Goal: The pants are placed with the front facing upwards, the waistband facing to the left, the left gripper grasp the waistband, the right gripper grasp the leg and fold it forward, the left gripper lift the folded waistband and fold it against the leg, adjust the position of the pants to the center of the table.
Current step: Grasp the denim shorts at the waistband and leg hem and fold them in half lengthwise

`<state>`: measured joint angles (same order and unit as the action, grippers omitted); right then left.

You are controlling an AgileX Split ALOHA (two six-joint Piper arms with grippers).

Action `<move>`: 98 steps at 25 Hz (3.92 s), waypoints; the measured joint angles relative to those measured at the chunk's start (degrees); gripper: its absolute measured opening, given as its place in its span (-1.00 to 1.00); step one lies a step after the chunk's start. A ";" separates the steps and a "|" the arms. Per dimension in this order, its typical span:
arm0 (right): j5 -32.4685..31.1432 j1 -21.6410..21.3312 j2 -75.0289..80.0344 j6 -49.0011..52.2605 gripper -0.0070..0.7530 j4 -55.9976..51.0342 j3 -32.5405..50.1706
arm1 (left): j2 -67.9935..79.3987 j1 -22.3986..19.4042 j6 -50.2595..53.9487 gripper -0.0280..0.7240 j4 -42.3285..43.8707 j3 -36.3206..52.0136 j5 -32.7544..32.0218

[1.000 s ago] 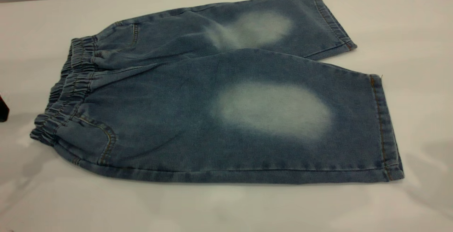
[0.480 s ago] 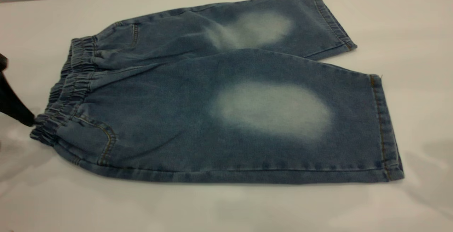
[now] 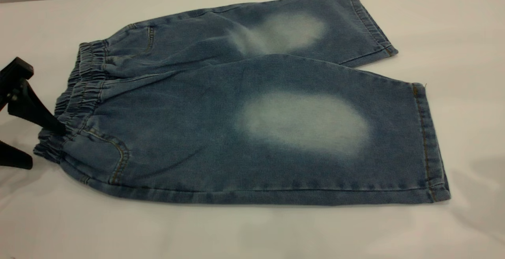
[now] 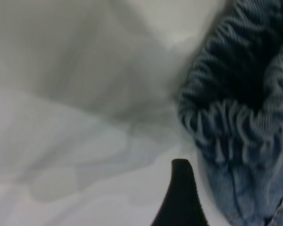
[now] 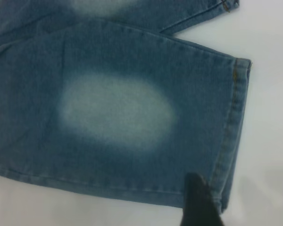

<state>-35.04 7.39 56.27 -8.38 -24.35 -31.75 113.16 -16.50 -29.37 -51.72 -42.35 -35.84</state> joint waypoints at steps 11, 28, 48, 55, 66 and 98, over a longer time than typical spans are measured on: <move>0.18 0.00 0.00 0.05 -0.04 0.00 0.00 | 4.82 0.00 3.73 0.36 0.71 -4.72 -2.71; -0.01 0.00 0.00 0.06 -0.04 -0.70 0.00 | 5.75 0.00 6.83 0.16 2.21 -4.72 2.61; 4.14 0.00 15.50 -1.89 -0.04 -10.80 5.13 | 3.33 0.61 -3.23 -0.59 -1.48 -4.72 -3.05; 5.71 0.00 31.05 -8.91 -0.04 -16.75 4.97 | -2.82 0.69 -4.81 -0.59 -2.45 -4.72 -4.14; 2.62 0.00 48.00 -37.07 -0.04 -45.89 4.97 | -6.42 0.69 -7.43 -0.59 -5.11 -4.72 -5.02; 8.41 0.00 58.73 -55.90 -0.05 -64.80 1.62 | -6.54 0.69 -9.10 -0.59 -7.15 -4.72 -6.75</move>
<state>-26.63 7.39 115.00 -64.28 -89.16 -30.13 106.62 -15.80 -38.47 -58.87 -47.07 -42.59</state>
